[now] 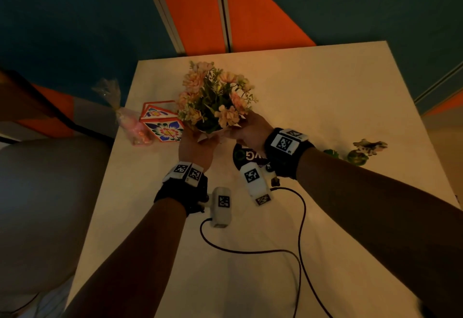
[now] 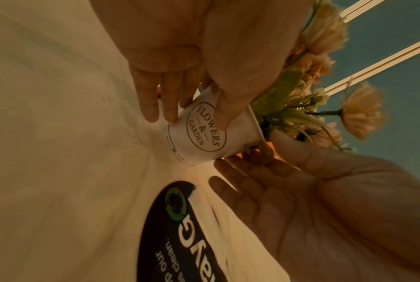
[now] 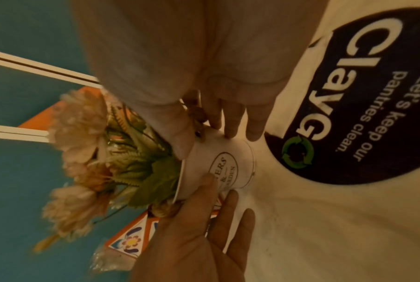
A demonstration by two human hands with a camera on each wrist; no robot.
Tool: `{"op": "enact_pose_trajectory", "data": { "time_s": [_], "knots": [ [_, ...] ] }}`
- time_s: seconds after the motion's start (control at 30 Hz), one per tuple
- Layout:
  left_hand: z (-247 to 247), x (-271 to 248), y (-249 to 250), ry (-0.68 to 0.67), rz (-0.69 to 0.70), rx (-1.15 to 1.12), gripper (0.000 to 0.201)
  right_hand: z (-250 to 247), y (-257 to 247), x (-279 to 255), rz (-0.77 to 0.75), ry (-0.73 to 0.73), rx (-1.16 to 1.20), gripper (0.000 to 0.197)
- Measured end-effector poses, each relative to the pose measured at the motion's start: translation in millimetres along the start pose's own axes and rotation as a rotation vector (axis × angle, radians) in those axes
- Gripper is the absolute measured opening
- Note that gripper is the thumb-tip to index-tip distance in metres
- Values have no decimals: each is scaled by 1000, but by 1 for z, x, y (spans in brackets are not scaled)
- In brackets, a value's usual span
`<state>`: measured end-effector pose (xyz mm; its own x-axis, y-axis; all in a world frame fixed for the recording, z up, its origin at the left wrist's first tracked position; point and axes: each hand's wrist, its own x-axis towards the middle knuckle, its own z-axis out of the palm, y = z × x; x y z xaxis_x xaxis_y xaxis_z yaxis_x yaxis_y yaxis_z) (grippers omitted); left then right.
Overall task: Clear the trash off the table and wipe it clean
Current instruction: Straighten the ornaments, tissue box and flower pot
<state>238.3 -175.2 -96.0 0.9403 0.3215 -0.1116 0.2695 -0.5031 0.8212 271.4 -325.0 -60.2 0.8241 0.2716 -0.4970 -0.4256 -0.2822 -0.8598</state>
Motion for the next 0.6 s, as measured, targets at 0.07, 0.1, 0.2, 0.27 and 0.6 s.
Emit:
{"op": "enact_pose_trajectory", "data": {
  "time_s": [0.07, 0.1, 0.2, 0.27, 0.6],
  "knots": [
    [1, -2, -1, -3, -10, 1, 63, -6, 6, -1, 5, 2, 101, 60],
    [2, -4, 0, -10, -3, -1, 63, -9, 2, -11, 12, 11, 136, 56],
    [7, -13, 5, -46, 13, 26, 56, -27, 7, -34, 13, 14, 221, 49],
    [14, -22, 9, -81, 24, 5, 53, -41, 16, -46, 15, 12, 296, 47],
    [50, -62, 17, -155, 23, -59, 49, -64, 58, -84, -41, 111, 301, 35]
  ]
}}
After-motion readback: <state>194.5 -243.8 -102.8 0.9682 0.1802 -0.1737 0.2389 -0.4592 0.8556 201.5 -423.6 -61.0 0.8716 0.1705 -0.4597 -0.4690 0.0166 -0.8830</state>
